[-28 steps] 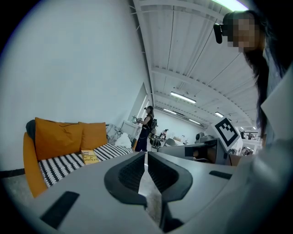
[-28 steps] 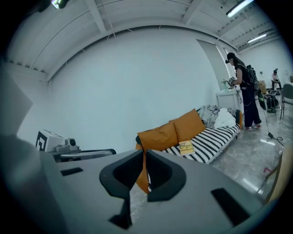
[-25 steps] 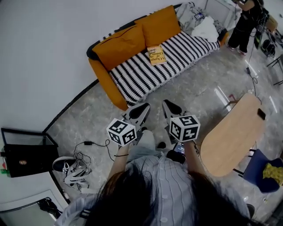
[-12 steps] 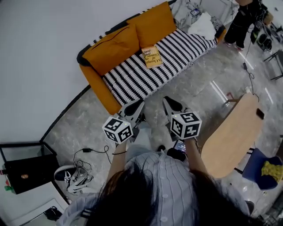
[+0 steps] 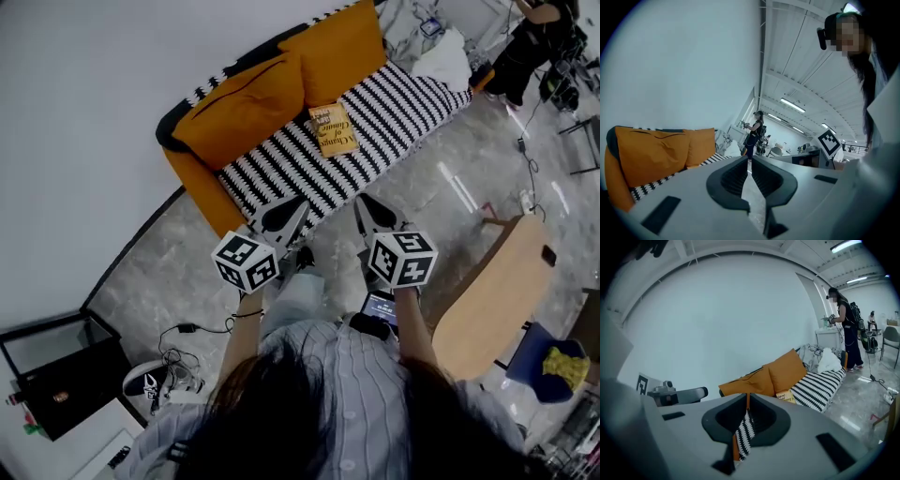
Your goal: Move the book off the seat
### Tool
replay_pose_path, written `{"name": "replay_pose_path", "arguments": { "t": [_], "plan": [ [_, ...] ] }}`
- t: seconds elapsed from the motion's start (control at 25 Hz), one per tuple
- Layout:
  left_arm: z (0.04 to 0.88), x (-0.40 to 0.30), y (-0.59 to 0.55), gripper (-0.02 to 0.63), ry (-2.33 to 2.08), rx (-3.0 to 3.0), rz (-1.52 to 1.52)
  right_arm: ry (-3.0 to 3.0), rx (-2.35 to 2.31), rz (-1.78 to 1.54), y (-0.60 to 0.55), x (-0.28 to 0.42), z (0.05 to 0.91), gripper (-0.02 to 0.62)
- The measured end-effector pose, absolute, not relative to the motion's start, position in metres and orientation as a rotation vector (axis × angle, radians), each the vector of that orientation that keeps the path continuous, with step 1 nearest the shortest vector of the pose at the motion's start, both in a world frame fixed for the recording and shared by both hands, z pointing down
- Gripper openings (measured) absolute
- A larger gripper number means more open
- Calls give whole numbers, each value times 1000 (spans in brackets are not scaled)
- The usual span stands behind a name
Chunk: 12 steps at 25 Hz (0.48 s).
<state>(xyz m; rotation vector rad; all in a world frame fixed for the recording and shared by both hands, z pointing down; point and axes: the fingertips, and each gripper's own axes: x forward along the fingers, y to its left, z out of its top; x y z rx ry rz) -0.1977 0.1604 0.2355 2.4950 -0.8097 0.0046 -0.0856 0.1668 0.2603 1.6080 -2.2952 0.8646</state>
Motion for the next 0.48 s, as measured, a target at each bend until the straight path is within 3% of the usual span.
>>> {"name": "replay_pose_path", "arguments": {
  "t": [0.48],
  "plan": [
    [266, -234, 79, 23, -769, 2436, 23, -2163, 1720, 867, 95, -82, 274, 32]
  ]
}}
